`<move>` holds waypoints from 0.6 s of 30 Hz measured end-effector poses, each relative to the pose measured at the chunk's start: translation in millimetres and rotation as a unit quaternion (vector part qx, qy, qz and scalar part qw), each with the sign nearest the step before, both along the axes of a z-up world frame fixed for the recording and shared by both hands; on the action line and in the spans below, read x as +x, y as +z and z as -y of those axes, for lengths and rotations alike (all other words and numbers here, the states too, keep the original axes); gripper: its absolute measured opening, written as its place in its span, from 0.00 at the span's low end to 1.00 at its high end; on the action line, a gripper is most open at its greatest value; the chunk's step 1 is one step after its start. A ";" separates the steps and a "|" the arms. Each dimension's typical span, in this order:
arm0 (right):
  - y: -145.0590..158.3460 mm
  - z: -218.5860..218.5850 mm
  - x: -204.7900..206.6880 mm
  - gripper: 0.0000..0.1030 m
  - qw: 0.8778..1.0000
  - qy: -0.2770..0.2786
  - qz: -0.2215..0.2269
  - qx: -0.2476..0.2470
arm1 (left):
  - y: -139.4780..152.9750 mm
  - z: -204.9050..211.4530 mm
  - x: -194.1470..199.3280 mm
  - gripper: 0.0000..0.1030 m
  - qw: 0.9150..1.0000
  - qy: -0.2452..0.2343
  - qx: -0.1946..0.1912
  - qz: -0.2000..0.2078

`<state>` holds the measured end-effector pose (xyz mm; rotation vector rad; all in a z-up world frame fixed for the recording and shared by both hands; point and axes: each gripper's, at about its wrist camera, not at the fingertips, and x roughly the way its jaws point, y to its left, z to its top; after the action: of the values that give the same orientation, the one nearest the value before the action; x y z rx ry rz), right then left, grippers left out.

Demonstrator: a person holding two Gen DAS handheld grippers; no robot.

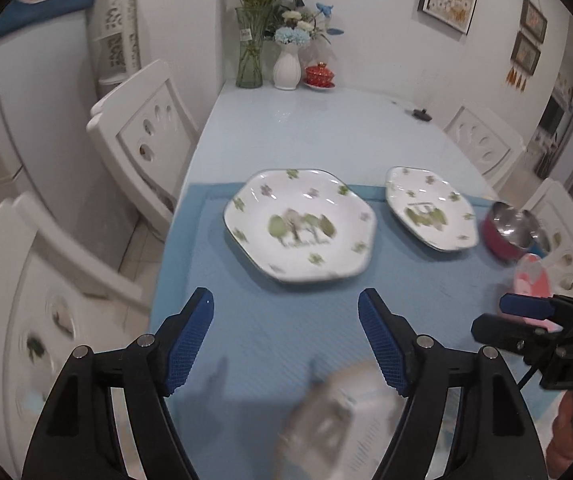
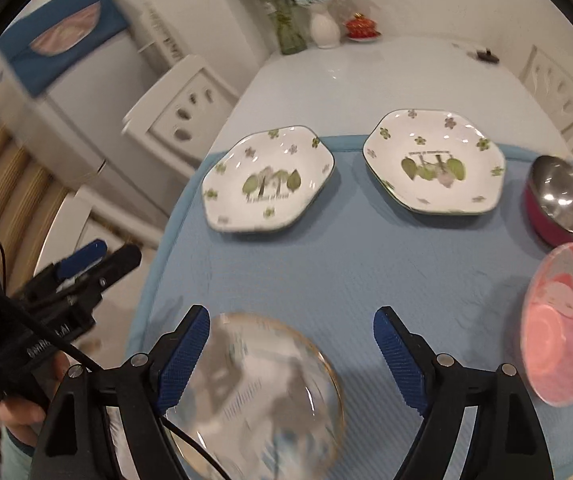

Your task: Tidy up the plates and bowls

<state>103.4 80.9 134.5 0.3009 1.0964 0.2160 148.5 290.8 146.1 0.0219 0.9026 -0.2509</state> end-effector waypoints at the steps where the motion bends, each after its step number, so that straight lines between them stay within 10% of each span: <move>1: -5.9 -2.0 13.9 0.80 1.000 -0.009 -0.010 0.003 | -2.5 -2.3 9.2 0.71 1.000 -0.002 0.005 -0.001; 18: -92.1 -27.1 150.2 0.64 0.996 -0.044 -0.063 -0.055 | -106.6 -31.3 150.5 0.66 0.992 0.012 -0.083 -0.094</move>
<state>253.5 108.0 42.5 0.2673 1.2124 0.0586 299.0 322.2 39.5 -0.1683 1.0667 -0.3085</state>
